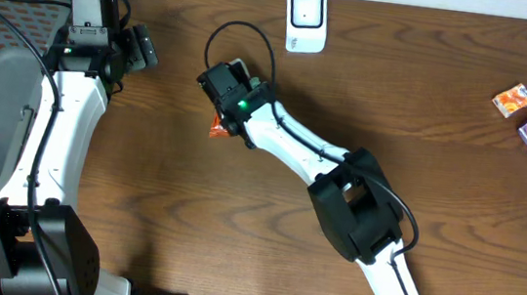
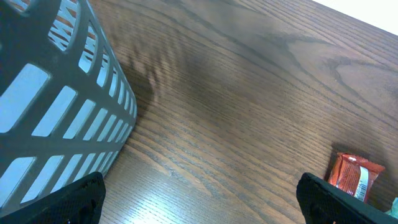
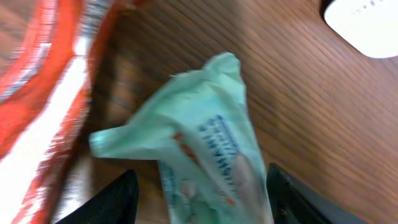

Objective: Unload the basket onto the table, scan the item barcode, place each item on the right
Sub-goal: 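Close the right gripper on the green wipes pack, then lift the wipes pack and rotate it toward the scanner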

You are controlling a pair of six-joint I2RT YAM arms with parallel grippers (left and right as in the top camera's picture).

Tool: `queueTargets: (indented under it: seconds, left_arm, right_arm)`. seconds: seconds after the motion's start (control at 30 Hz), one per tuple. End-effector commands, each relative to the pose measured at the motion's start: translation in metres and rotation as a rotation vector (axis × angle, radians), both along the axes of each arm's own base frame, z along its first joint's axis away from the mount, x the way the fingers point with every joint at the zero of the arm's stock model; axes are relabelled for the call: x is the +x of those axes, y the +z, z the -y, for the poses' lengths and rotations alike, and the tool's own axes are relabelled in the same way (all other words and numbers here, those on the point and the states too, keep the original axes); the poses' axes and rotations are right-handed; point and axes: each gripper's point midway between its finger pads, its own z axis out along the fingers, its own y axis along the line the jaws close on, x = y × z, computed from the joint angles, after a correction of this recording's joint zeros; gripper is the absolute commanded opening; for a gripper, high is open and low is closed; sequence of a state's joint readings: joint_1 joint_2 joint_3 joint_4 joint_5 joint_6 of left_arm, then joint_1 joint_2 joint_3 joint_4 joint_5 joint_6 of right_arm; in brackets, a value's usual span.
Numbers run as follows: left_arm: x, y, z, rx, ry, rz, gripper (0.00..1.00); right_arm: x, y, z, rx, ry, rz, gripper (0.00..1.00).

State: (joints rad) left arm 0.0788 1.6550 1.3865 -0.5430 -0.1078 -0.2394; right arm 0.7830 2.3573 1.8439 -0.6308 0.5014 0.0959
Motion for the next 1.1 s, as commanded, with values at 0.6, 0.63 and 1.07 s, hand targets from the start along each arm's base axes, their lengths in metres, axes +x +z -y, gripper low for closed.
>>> queueTargets:
  seconds: [0.6,0.63,1.07]
  left_arm:
    - [0.0,0.0,-0.003,0.002,0.016,-0.001,0.98]
    - [0.0,0.0,-0.003,0.002,0.016,-0.001,0.98]
    - [0.0,0.0,-0.003,0.002,0.016,-0.001,0.98]
  right_arm:
    - [0.004,-0.022,0.02,0.047,-0.016,-0.113,0.6]
    - [0.005,-0.023,0.023,0.044,-0.022,-0.117,0.6]
    - [0.004,-0.033,0.035,0.086,-0.099,-0.145,0.34]
